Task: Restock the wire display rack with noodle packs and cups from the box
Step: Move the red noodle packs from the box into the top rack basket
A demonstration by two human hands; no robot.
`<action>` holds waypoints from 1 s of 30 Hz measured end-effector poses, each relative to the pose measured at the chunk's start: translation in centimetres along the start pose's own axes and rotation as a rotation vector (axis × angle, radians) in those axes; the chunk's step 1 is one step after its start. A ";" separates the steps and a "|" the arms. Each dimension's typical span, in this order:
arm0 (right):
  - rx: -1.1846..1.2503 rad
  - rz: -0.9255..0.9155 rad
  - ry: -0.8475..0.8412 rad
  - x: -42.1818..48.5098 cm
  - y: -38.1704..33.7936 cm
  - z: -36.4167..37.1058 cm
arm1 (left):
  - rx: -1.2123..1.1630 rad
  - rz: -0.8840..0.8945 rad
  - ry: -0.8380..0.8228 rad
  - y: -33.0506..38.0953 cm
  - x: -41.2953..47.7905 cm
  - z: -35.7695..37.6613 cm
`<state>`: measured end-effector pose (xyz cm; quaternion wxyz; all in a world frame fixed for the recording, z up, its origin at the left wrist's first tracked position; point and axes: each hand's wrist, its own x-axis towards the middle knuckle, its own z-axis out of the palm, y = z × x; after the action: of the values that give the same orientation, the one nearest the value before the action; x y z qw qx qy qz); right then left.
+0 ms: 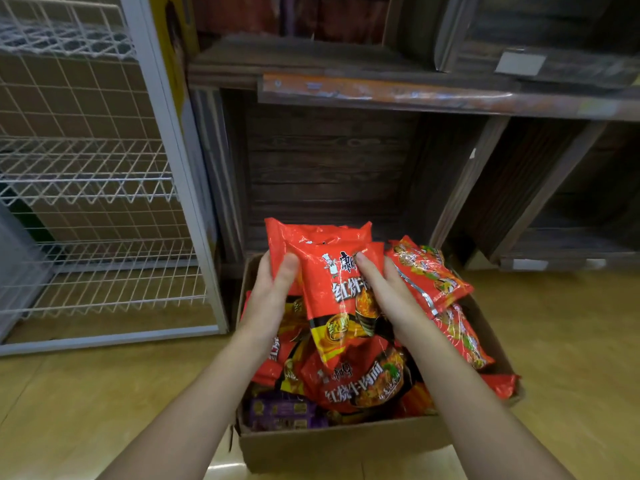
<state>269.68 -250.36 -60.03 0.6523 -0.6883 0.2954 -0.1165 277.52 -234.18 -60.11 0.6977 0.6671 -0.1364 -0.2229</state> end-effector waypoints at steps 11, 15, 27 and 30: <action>0.022 0.083 -0.035 -0.6 -2.9 0.0 | 0.049 0.033 0.009 1.1 0.9 -0.7; 0.012 0.093 -0.045 -2.5 -7.4 0.5 | 0.007 -0.015 0.013 5.6 -0.5 -1.0; -0.036 0.038 -0.055 -12.7 -31.8 4.8 | -0.020 -0.142 0.184 32.7 -8.6 -5.1; -0.052 0.023 -0.100 -16.1 -38.8 6.1 | 0.048 -0.145 0.302 39.9 -11.2 -6.1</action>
<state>270.07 -237.29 -19.67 0.6493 -0.7067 0.2732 -0.0667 275.99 -222.95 -19.76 0.6761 0.7176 0.0134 -0.1666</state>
